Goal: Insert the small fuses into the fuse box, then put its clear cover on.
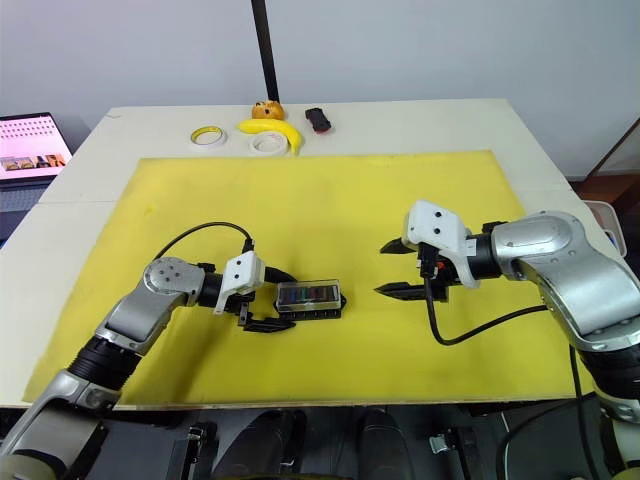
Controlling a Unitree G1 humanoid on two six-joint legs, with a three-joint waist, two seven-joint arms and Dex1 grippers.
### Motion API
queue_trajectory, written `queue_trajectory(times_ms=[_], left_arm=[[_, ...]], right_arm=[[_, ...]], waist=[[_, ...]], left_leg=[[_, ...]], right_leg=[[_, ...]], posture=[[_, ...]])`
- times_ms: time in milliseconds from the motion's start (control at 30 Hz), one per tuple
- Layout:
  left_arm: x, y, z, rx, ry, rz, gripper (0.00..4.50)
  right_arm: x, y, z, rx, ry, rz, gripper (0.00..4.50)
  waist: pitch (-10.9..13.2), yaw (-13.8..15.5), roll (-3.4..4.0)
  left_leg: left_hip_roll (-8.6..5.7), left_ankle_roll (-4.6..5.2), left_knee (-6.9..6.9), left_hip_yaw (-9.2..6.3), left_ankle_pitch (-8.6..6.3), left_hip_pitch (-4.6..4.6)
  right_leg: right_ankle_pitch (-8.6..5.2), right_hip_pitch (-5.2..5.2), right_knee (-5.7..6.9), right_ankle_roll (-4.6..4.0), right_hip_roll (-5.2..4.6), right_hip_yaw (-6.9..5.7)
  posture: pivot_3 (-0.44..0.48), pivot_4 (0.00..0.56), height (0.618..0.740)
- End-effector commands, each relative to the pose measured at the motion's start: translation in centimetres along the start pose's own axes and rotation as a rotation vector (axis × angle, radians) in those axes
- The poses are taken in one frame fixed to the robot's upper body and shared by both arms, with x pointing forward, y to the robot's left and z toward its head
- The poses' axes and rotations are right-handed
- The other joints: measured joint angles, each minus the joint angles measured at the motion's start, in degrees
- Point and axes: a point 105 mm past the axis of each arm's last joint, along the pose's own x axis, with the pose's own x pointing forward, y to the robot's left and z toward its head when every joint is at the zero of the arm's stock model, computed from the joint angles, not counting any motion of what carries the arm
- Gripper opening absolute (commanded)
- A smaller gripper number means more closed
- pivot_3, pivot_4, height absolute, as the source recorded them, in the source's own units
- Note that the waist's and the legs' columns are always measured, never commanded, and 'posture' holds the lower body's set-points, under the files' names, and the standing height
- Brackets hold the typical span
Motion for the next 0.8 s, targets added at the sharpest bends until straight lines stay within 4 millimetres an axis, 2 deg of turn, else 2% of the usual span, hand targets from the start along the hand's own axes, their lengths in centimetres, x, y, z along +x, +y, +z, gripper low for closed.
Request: queue_trajectory(times_ms=[33, 133, 300, 433, 633, 800], left_arm=[[-2.4, 0.4, -0.5, -0.022, 0.039, 0.042, 4.50], [-5.0, -0.3, -0.2, -0.046, 0.051, 0.045, 4.50], [-10.1, -1.2, 1.8, -0.094, 0.063, 0.086, 4.50], [-13.0, -1.4, 3.4, -0.112, 0.074, 0.168, 4.50], [-16.1, -3.5, 3.6, -0.145, 0.158, 0.200, 4.50], [-17.4, -4.6, 4.5, -0.164, 0.176, 0.240, 4.50]], right_arm=[[-1.2, -0.5, 0.7, -0.053, -0.006, -0.033, 4.48], [-1.9, -0.6, 0.4, -0.059, 0.015, -0.032, 4.48], [-3.3, -0.6, 0.0, -0.076, 0.056, -0.015, 4.48], [-4.5, -0.8, -0.5, -0.098, 0.102, 0.004, 4.48], [-5.7, -1.0, -0.9, -0.124, 0.141, 0.031, 4.48], [-6.0, -1.2, -1.0, -0.130, 0.145, 0.031, 4.48]], waist=[[0.0, -0.3, -0.02], [0.0, -0.8, 0.02], [0.1, -1.2, 0.12], [0.2, -1.1, 0.16], [0.4, -1.4, 0.36], [0.5, -1.2, 0.41]], left_leg=[[0.01, 0.00, -0.01, 0.00, 0.00, 0.00], [0.06, 0.00, -0.08, 0.02, 0.00, -0.07], [0.08, 0.03, -0.13, 0.10, -0.03, -0.19], [0.07, 0.06, -0.09, 0.11, -0.05, -0.21], [0.09, 0.07, -0.16, 0.22, -0.07, -0.21], [0.17, 0.06, -0.15, 0.24, -0.07, -0.23]], right_leg=[[0.00, -0.02, 0.00, 0.00, 0.00, 0.00], [0.00, -0.15, 0.00, -0.01, 0.04, 0.03], [0.00, -0.33, 0.01, -0.02, 0.03, 0.07], [-0.01, -0.31, -0.02, -0.02, -0.01, 0.07], [-0.01, -0.38, -0.04, -0.02, -0.01, 0.12], [-0.07, -0.39, -0.04, -0.15, 0.01, 0.14]], posture=[[0.000, 0.150, 0.740], [0.000, 0.150, 0.740], [0.000, 0.150, 0.740], [0.000, 0.150, 0.740], [0.000, 0.150, 0.740], [0.000, 0.150, 0.740]])
